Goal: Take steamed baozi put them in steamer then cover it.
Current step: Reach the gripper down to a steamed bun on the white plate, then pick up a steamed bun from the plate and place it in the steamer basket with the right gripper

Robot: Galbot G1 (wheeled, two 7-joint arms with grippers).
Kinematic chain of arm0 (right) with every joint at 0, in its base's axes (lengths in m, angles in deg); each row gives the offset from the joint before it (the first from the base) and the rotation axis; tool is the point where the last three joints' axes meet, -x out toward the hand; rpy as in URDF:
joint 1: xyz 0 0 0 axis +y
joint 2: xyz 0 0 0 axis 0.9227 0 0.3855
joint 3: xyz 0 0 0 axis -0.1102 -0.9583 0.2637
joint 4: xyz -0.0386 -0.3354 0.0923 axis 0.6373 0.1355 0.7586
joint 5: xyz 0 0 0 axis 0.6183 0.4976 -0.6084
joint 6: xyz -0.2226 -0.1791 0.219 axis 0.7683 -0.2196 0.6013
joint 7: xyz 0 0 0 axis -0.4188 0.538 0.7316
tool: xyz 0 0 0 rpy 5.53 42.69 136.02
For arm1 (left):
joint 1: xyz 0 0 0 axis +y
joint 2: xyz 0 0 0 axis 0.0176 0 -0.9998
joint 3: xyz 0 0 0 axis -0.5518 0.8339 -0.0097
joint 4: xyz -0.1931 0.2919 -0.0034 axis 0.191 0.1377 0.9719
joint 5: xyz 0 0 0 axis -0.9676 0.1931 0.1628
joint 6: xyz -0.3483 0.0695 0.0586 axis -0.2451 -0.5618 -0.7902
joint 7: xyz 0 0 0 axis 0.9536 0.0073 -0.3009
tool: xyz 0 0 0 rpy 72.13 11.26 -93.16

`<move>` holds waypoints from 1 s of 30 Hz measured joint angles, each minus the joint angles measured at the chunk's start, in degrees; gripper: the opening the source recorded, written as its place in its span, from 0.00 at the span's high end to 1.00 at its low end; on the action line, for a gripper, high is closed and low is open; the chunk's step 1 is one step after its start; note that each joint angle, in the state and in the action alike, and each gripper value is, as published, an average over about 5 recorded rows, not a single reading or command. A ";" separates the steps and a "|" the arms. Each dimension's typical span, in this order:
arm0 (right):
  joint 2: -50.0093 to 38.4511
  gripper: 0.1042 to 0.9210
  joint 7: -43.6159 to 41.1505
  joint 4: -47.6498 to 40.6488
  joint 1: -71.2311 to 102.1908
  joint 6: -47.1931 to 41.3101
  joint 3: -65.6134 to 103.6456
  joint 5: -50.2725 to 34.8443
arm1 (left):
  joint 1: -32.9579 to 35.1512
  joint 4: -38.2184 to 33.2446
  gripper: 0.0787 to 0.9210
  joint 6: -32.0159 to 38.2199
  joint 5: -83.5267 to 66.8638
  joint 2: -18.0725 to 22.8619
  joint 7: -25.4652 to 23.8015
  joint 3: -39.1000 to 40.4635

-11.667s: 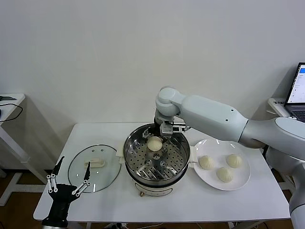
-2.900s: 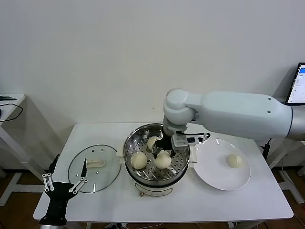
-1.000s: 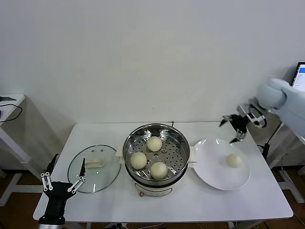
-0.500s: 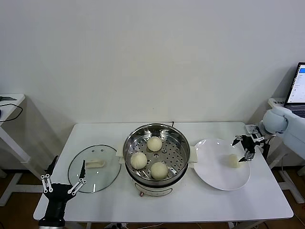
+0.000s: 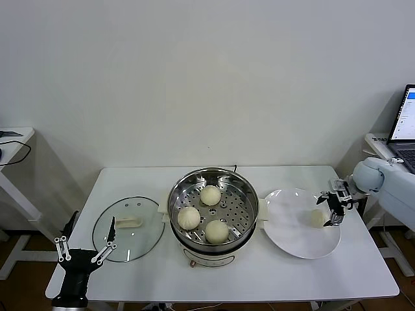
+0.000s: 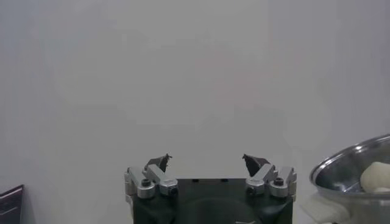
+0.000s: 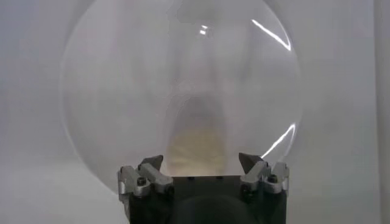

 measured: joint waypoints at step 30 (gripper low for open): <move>3.57 0.34 -10.44 9.68 -20.80 -2.00 -7.51 -7.70 | -0.64 -0.90 0.12 -0.61 -0.26 -0.64 0.16 -0.12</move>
